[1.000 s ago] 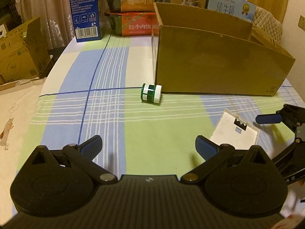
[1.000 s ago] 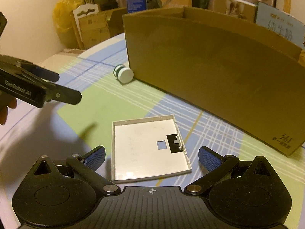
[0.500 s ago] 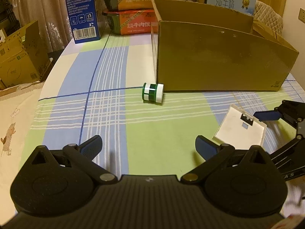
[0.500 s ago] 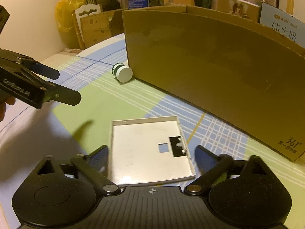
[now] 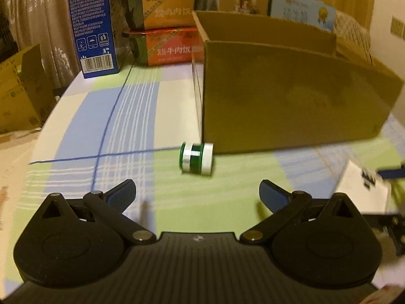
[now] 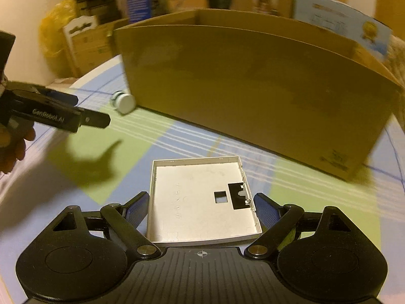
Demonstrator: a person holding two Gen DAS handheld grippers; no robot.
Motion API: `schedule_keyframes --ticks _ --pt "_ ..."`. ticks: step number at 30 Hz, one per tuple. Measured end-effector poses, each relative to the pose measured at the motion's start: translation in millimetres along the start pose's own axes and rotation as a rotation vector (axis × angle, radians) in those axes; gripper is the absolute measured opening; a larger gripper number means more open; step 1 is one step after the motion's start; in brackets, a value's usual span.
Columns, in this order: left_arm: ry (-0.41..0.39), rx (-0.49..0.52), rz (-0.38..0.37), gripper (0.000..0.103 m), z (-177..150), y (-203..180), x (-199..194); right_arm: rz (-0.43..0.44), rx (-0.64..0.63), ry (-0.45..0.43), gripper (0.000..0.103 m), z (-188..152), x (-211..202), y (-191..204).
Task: Organize rigid objects
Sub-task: 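Grasp the white square plate with the right gripper while the left gripper grasps the green-white bottle, then lift the green-white bottle with the left gripper while the right gripper lifts the white plate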
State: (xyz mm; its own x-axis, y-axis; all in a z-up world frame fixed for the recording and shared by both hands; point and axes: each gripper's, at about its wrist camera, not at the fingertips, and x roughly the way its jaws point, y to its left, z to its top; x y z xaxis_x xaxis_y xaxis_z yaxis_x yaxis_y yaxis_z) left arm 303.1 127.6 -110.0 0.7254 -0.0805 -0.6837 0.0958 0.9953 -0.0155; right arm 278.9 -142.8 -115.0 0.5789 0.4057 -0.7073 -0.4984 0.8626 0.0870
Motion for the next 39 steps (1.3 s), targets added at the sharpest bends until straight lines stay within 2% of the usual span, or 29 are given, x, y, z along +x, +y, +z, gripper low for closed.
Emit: schedule_keyframes --ticks 3,5,11,13,18,23,27,33,39 --pt "-0.028 -0.017 0.003 0.086 7.5 0.6 10.5 -0.012 0.046 -0.004 0.085 -1.5 -5.7 -9.2" --pt "-0.037 -0.004 0.026 0.081 11.1 -1.7 16.1 -0.027 0.055 -0.012 0.085 -0.9 -8.3 -12.6" --pt "-0.036 0.034 0.027 0.061 14.6 -8.4 27.6 -0.045 0.103 -0.021 0.085 1.1 -13.9 -23.0" --pt "-0.033 0.043 0.029 0.047 15.0 -9.9 31.0 -0.051 0.112 -0.021 0.085 1.0 -13.7 -25.8" --pt "-0.027 0.046 0.047 0.029 15.3 -9.6 33.5 -0.063 0.133 -0.023 0.085 0.7 -16.2 -30.9" --pt "0.008 0.018 0.026 0.027 12.1 -15.8 21.6 -0.064 0.145 -0.028 0.085 1.5 -18.7 -32.2" --pt "0.037 0.036 0.006 0.027 5.5 -35.4 4.5 -0.068 0.157 -0.042 0.085 -0.1 -28.1 -31.6" --pt "0.06 0.013 -0.035 0.027 -0.8 -69.3 -26.5 -0.079 0.182 -0.061 0.085 -9.0 -55.2 -32.1" --pt "0.053 0.003 -0.055 0.027 -13.0 -106.6 -62.6 -0.126 0.231 -0.081 0.085 -16.2 -90.3 -37.2"
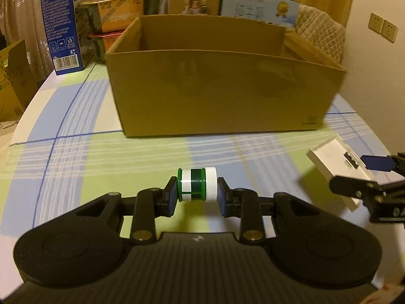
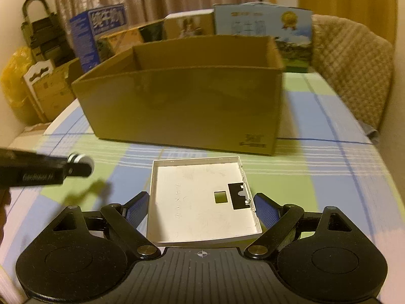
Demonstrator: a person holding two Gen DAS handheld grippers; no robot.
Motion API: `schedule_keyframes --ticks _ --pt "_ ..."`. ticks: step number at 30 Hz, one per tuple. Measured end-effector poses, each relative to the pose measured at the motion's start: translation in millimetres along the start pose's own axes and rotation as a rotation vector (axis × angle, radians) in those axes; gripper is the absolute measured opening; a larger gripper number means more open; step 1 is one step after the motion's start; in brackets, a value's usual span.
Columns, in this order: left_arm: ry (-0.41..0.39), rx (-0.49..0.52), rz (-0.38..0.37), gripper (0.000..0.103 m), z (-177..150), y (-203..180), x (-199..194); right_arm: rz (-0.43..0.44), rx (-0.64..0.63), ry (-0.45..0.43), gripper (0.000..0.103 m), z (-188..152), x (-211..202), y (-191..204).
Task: Organize rigid objects
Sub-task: 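Lift the green-white bottle with the left gripper while the right gripper lifts the white plate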
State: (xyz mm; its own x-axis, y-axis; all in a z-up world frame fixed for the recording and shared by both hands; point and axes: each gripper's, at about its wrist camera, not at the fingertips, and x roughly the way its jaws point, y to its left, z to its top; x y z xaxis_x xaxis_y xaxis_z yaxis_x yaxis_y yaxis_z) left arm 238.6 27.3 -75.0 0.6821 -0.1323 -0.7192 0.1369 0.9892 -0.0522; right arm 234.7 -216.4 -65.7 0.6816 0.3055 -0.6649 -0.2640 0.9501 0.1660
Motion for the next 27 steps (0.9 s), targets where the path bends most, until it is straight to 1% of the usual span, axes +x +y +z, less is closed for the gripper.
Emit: schedule_keyframes --ticks 6,12,17,27 --pt "-0.003 0.002 -0.003 0.027 -7.6 -28.6 -29.7 -0.024 0.019 -0.023 0.085 -2.0 -33.4 -3.0" --pt "-0.006 -0.012 -0.022 0.027 -9.9 -45.7 -51.6 -0.034 0.04 -0.035 0.085 -5.8 -60.2 -5.5" --pt "-0.01 -0.016 -0.023 0.027 -11.1 -54.6 -65.6 -0.031 0.048 -0.046 0.085 -5.4 -75.5 -4.1" --pt "-0.019 -0.023 -0.02 0.027 -12.9 -56.7 -85.3 -0.026 0.036 -0.067 0.085 -1.5 -93.1 3.7"
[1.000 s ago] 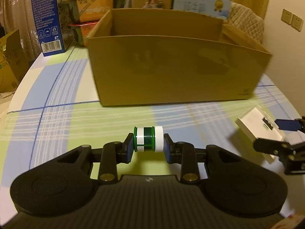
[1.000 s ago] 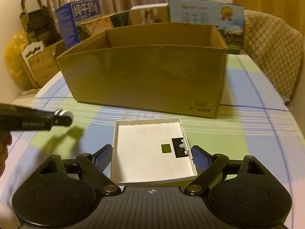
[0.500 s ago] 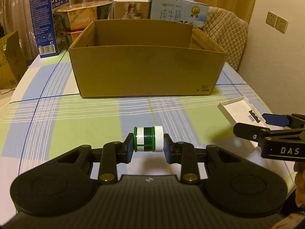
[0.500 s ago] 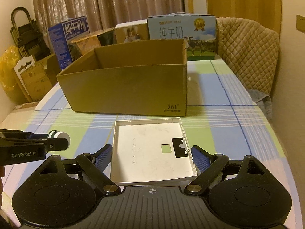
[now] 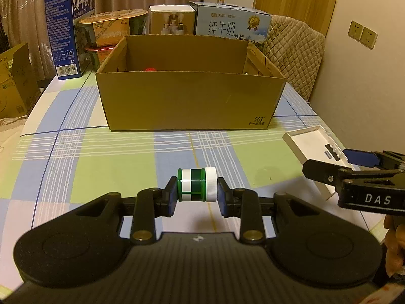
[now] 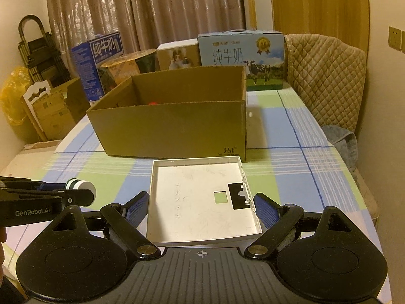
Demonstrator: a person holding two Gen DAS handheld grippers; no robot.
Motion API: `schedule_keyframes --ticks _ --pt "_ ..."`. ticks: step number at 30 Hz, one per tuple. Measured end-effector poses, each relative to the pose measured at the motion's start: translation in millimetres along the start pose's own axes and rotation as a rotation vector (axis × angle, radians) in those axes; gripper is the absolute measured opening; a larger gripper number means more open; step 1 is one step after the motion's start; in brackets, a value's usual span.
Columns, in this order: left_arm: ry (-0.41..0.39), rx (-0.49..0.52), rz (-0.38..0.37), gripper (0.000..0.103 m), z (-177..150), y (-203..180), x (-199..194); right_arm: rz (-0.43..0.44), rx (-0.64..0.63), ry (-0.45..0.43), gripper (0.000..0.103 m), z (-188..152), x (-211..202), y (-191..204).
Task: Organize rigid objects
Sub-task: 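Lift the green-white bottle with the left gripper while the right gripper lifts the white plate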
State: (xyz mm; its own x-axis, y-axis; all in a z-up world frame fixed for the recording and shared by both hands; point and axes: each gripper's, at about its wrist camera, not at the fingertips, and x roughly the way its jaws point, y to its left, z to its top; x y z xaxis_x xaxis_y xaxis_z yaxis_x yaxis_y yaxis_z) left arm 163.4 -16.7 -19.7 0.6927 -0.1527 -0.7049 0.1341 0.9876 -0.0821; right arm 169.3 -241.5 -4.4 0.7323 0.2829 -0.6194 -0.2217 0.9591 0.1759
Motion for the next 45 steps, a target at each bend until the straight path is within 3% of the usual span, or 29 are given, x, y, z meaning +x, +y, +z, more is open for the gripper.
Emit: schedule_keyframes --ticks 28,45 --pt "-0.009 0.005 -0.025 0.027 7.3 -0.4 -10.5 -0.006 -0.038 -0.016 0.085 13.5 -6.6 4.3" --pt "-0.017 0.04 -0.057 0.027 47.1 6.7 2.8 -0.001 -0.073 -0.025 0.085 55.4 7.7 -8.8"
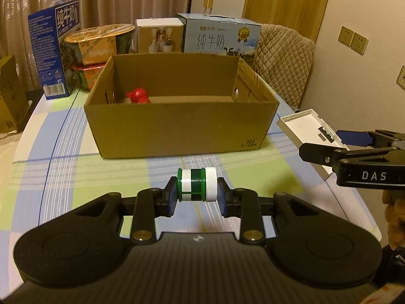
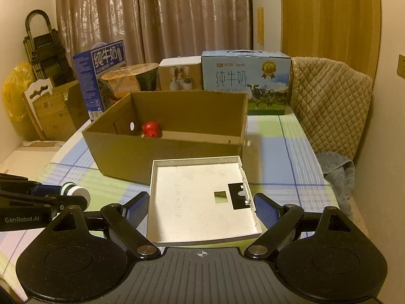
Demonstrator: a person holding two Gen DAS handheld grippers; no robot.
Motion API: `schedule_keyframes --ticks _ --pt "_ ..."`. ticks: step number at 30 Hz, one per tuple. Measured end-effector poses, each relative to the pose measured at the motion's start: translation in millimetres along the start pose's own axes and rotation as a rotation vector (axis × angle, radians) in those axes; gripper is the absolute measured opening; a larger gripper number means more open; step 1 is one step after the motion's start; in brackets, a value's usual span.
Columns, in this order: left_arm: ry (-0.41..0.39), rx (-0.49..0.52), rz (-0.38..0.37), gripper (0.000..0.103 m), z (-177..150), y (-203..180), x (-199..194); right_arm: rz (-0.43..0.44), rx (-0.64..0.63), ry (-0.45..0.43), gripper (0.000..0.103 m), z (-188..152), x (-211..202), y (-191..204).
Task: Organize rigid objects
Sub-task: 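Lift the green-white bottle with the left gripper while the right gripper lifts the white plate, then lower the bottle into the box and open the left gripper while the right gripper holds the plate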
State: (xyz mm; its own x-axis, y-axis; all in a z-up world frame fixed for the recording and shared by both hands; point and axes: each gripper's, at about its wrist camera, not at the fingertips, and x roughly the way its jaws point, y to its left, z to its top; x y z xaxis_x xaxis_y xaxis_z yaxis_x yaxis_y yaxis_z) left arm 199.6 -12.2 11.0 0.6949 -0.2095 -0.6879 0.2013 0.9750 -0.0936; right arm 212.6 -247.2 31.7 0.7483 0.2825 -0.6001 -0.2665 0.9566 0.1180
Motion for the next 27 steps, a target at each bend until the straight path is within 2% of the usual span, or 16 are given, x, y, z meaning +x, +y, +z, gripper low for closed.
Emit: schedule_keyframes --ticks 9,13,19,27 --pt "-0.031 0.043 -0.002 0.027 58.8 16.8 9.9 0.021 -0.012 -0.006 0.085 47.9 16.0 -6.8" --pt "-0.036 0.057 -0.004 0.027 88.5 25.7 19.8 0.039 0.003 0.003 0.085 73.3 32.2 -9.9" --pt "-0.031 0.073 -0.009 0.027 129.8 34.0 40.5 0.023 -0.025 0.01 0.085 100.6 59.8 -12.5" --pt "0.018 0.072 -0.007 0.027 155.7 40.5 82.8 0.018 0.004 0.053 0.085 119.4 99.3 -19.9"
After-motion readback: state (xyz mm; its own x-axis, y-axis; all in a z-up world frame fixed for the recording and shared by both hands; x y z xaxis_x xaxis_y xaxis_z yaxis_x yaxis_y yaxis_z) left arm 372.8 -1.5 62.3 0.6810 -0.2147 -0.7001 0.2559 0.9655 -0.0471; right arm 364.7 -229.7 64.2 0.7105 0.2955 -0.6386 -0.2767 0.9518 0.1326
